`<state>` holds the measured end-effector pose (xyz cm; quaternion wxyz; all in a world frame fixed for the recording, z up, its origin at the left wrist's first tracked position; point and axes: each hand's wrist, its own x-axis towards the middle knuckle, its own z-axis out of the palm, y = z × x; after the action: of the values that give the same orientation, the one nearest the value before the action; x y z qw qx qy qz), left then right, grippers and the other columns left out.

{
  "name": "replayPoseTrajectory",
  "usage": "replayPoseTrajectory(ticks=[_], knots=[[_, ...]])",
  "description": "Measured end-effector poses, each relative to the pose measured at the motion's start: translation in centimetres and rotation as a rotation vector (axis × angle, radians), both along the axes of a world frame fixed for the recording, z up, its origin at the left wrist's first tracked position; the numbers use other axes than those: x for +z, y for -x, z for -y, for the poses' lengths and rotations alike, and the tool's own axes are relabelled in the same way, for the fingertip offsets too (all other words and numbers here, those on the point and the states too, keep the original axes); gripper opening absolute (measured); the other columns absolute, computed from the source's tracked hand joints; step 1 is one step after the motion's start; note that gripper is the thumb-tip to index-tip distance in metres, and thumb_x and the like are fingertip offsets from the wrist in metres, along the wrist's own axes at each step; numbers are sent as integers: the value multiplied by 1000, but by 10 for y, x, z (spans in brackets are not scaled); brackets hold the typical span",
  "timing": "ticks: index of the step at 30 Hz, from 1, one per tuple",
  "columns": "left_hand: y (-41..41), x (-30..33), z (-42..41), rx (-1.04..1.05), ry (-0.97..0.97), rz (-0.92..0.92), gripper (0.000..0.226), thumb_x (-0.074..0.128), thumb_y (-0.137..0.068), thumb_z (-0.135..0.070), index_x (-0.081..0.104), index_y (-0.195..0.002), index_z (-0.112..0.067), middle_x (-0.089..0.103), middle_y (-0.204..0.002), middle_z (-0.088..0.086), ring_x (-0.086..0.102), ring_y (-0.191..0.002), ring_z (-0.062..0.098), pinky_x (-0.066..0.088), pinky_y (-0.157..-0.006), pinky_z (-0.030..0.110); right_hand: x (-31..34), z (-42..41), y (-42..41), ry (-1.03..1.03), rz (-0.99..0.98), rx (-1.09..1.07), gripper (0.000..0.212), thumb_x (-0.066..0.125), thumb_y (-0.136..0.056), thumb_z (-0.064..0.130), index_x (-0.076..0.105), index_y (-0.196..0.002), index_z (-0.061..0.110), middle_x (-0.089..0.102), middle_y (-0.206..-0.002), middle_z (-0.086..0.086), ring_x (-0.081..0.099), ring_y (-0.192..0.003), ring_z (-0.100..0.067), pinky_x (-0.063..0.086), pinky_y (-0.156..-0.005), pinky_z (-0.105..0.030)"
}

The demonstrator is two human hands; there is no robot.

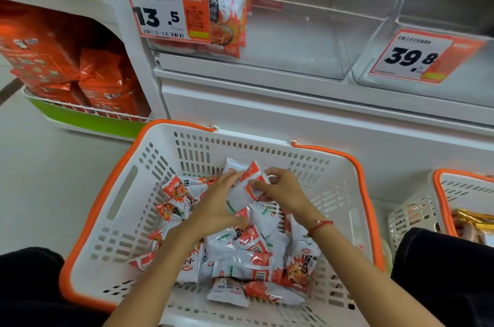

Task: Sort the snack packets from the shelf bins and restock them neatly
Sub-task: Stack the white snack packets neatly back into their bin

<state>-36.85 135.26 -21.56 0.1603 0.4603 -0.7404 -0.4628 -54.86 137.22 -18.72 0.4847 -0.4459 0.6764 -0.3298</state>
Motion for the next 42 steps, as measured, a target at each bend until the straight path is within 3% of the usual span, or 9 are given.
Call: replayPoseTrajectory(ticks=[5,11,17,22,28,32,34,39,42], knots=[[4,2,-2,331,32,-197,48,62,-93,-24,47,-138,-29,46,-129,-6,47,-117,11,43,-103,36,11,-5,-14,-67,328,-19,32,52,-98,37,69,-108,13,74,-96,-3,72,-86,-17,58,-77,-27],[-24,-8,7,693,-812,-611,23,52,-98,-23,62,-117,-14,65,-121,14,63,-105,28,51,-89,48,-90,-48,-6,-286,-489,650,24,58,-93,28,67,-109,11,68,-109,-4,63,-100,-21,52,-89,-35],[-23,-4,10,718,-917,-742,35,51,-97,-31,62,-125,-12,66,-123,11,61,-117,28,55,-87,39,-109,-65,-10,-278,-695,858,17,63,-86,29,66,-93,14,64,-96,-3,54,-88,-18,40,-80,-30],[-22,0,11,570,-859,-601,51,73,-76,-35,58,-123,-26,65,-124,-7,56,-121,13,42,-106,42,-80,-24,32,-305,-436,639,37,68,-87,24,49,-56,17,48,-59,3,45,-59,-11,36,-60,-23],[-20,20,19,500,-635,-254,43,67,-89,-14,53,-130,-18,53,-127,-7,55,-96,9,45,-72,23,-19,-4,61,-189,93,118,37,70,-87,31,64,-115,8,70,-108,-20,66,-100,-38,53,-92,-47],[-18,32,22,455,-619,-151,51,72,-86,-16,55,-133,-8,65,-119,2,60,-99,13,49,-77,19,14,8,44,80,118,-5,33,74,-83,16,66,-115,12,74,-97,-5,70,-90,-22,56,-79,-28],[-16,45,20,437,-641,-169,44,75,-83,-18,60,-123,-10,71,-91,-8,64,-78,2,50,-62,15,27,10,31,300,-76,-42,32,77,-80,17,69,-111,19,68,-86,14,61,-80,-5,45,-73,-14],[-19,59,17,382,-1005,-558,63,71,-81,-13,48,-139,-13,59,-132,13,68,-100,25,59,-74,35,46,-3,6,787,-858,253,36,65,-79,22,71,-114,25,65,-98,3,53,-92,-14,47,-74,-24],[-23,68,12,299,-1054,-733,55,77,-71,6,59,-123,-2,66,-115,23,71,-87,30,60,-66,35,53,-9,11,795,-885,394,40,58,-81,21,68,-120,25,62,-124,-1,55,-112,-21,50,-89,-31]])
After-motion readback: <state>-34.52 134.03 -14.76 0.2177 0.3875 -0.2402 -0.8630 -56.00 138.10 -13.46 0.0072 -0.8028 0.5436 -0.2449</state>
